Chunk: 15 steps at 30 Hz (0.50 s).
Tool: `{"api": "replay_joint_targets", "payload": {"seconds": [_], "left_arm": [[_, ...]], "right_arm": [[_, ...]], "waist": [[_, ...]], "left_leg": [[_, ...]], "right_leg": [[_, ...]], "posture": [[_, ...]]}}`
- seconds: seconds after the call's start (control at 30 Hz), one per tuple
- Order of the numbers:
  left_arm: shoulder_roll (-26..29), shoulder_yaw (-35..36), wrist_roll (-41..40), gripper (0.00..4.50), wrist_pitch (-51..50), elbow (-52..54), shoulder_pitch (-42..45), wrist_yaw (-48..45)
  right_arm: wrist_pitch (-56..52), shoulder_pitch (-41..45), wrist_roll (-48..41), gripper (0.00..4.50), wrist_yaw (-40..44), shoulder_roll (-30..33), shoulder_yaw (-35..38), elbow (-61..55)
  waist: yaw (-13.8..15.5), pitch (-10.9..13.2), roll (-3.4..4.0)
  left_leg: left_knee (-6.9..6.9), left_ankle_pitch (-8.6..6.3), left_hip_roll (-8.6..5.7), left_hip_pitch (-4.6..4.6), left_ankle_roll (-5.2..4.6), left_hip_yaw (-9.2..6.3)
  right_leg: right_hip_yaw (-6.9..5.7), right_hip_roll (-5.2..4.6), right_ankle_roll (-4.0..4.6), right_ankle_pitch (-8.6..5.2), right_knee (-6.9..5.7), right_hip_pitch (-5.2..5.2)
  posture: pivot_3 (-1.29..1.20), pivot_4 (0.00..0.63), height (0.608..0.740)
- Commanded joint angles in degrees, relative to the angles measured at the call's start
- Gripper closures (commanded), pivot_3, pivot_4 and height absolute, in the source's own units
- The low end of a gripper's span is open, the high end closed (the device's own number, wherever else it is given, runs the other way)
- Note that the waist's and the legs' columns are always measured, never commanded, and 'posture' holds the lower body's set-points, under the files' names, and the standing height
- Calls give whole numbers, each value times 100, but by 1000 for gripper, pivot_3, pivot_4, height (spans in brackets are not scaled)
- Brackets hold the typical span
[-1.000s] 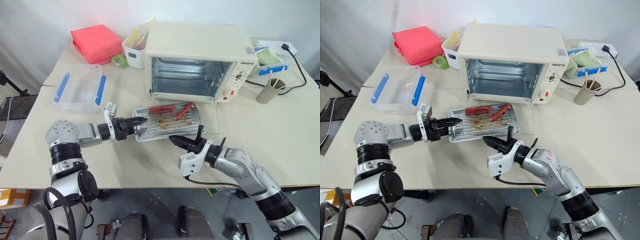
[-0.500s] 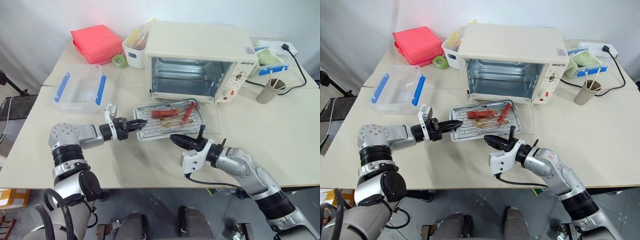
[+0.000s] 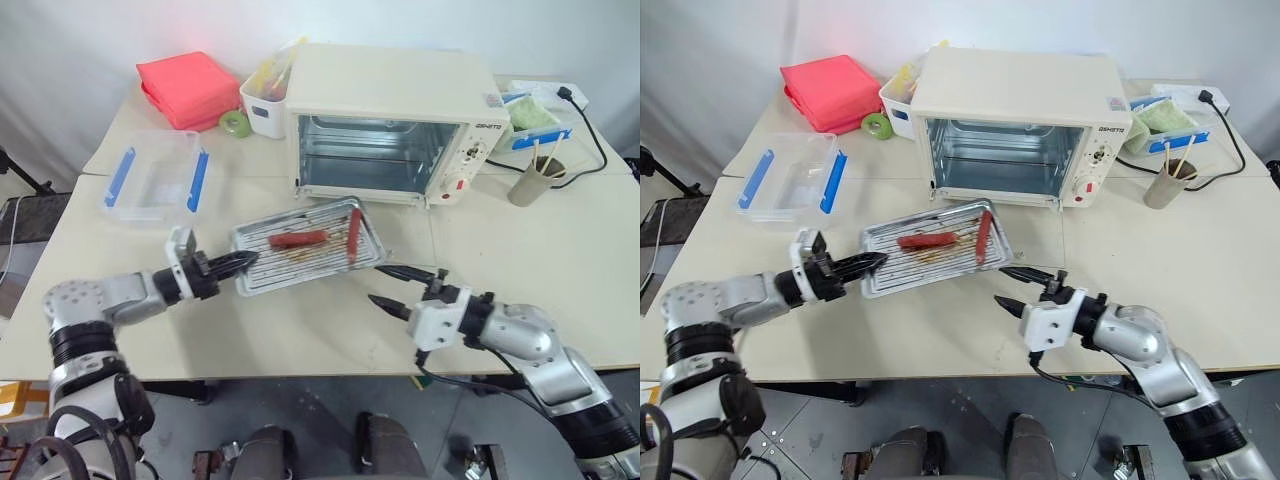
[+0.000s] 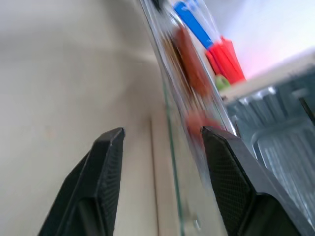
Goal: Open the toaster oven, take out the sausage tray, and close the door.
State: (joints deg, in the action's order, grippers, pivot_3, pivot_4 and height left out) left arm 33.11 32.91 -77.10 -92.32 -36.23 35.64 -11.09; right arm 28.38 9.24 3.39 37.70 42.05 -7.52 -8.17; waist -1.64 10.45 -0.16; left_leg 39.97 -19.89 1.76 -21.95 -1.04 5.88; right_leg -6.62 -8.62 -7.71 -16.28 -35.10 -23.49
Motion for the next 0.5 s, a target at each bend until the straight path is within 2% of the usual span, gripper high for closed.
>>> {"api": "replay_joint_targets", "payload": {"seconds": [0.03,0.13,0.17,0.27,0.33,0.5], "left_arm": [[336,361,-602,4500,-18,127,-588,83],[527,992,-1199,4500,1,482,-1359,238],[516,1169,-1475,4500,89,642,-1580,374],[317,1211,-2611,4500,647,1282,-2236,1037],[-51,1267,-3395,4500,1365,2055,-2827,1653],[-1274,1675,-3590,4500,2818,3595,-3374,2707]], "right_arm": [[-64,-410,-1333,3235,661,241,448,49],[-70,-423,-1752,4107,820,352,1079,978],[99,-349,-1710,4470,885,442,1204,1347],[60,-125,-1799,4470,1221,550,1353,2060],[-226,101,-1832,4470,1583,577,1288,2698],[-559,897,-1659,4470,1903,198,1112,3989]], "waist": [[0,0,-1],[-7,-2,-5],[-12,-2,-5],[5,-3,-6],[9,-4,-6],[22,-4,-7]], "left_leg": [[-3,0,0,4,0,1],[-18,-2,0,37,0,20],[-32,-2,1,73,0,35],[-34,-5,31,93,2,43],[-33,-8,38,95,7,41],[-13,-20,29,94,5,19]], "right_leg": [[2,0,0,0,1,3],[14,0,1,0,3,20],[28,-2,3,-2,8,43],[46,-5,10,-6,11,55],[52,-9,10,-6,9,58],[65,-26,14,-7,9,73]], "posture": [[0,150,740],[0,150,740],[0,150,740],[0,150,740],[0,150,740],[0,150,740]]}}
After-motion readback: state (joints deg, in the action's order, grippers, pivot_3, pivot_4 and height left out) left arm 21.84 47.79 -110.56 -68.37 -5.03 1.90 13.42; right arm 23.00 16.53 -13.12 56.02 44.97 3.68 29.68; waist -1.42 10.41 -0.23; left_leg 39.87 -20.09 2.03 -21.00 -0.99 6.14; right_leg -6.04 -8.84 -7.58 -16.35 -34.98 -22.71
